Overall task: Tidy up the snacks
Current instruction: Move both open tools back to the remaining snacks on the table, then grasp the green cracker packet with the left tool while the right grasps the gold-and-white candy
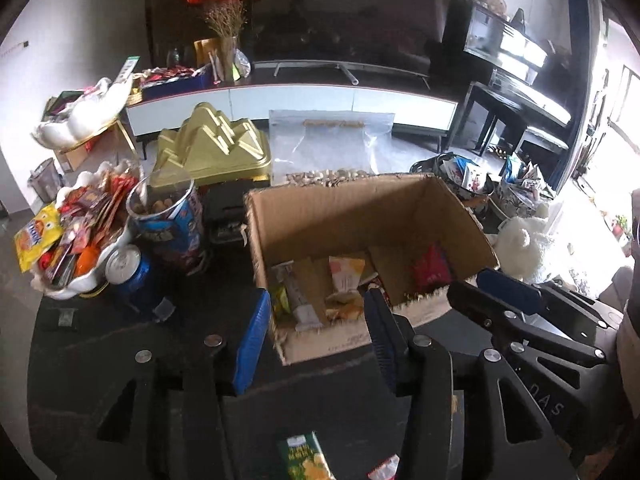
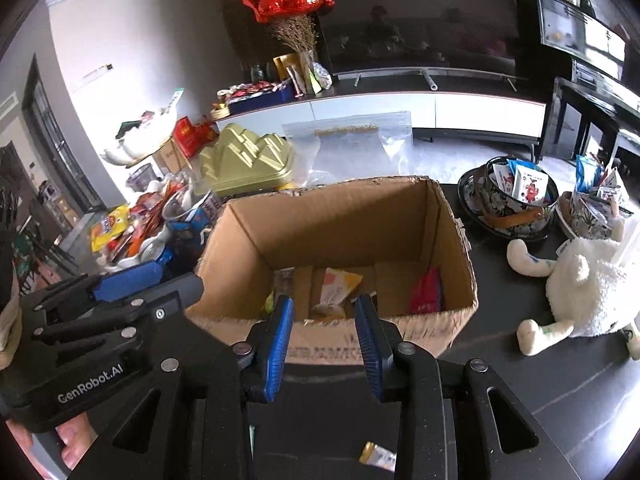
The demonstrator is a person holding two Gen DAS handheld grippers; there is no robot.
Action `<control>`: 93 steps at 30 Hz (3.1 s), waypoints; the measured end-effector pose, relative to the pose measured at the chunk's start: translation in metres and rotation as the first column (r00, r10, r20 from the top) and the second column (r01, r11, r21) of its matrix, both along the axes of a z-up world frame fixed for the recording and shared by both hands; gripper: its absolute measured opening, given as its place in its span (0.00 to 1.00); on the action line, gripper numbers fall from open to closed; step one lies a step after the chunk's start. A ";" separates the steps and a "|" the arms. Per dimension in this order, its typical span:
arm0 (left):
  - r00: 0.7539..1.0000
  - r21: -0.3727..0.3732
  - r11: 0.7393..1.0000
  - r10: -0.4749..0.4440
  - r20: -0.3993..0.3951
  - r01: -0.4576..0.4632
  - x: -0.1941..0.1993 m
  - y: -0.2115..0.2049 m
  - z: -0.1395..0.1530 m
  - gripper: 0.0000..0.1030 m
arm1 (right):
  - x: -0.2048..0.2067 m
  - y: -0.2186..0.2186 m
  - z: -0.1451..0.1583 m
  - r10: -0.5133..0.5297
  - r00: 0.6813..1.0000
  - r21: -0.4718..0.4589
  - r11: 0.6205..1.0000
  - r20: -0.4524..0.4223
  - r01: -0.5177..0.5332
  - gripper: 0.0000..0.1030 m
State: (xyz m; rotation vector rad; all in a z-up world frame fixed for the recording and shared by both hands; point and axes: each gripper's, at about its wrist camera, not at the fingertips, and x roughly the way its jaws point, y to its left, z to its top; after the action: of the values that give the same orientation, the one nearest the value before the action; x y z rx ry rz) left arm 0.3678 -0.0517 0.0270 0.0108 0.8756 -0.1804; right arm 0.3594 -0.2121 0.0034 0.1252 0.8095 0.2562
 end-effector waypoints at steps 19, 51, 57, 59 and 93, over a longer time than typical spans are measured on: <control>0.985 0.023 0.996 0.085 -0.147 -0.082 -0.059 0.001 -0.039 0.55 | -0.046 -0.008 -0.034 0.053 0.985 -0.098 0.993 -0.165 -0.070 0.36; 0.909 0.101 0.982 0.184 -0.373 -0.157 -0.082 0.012 -0.149 0.67 | -0.042 0.002 -0.135 0.062 0.862 -0.368 0.887 -0.503 -0.279 0.36; 0.893 0.105 0.982 0.187 -0.409 -0.158 -0.077 0.012 -0.164 0.67 | -0.040 0.007 -0.147 0.078 0.851 -0.409 0.852 -0.519 -0.327 0.36; 0.886 0.101 0.981 0.192 -0.421 -0.165 -0.076 0.014 -0.168 0.67 | -0.040 0.009 -0.152 0.091 0.843 -0.403 0.848 -0.531 -0.345 0.36; 0.880 0.085 0.983 0.182 -0.439 -0.161 -0.059 0.012 -0.193 0.55 | -0.017 -0.015 -0.175 0.070 0.849 -0.307 0.914 -0.524 -0.265 0.20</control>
State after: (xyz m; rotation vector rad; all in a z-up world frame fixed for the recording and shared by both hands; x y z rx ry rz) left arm 0.3088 -0.0397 -0.1664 -0.0687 1.3348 0.0082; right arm 0.3425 -0.2273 -0.1712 -0.2521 1.3855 0.2365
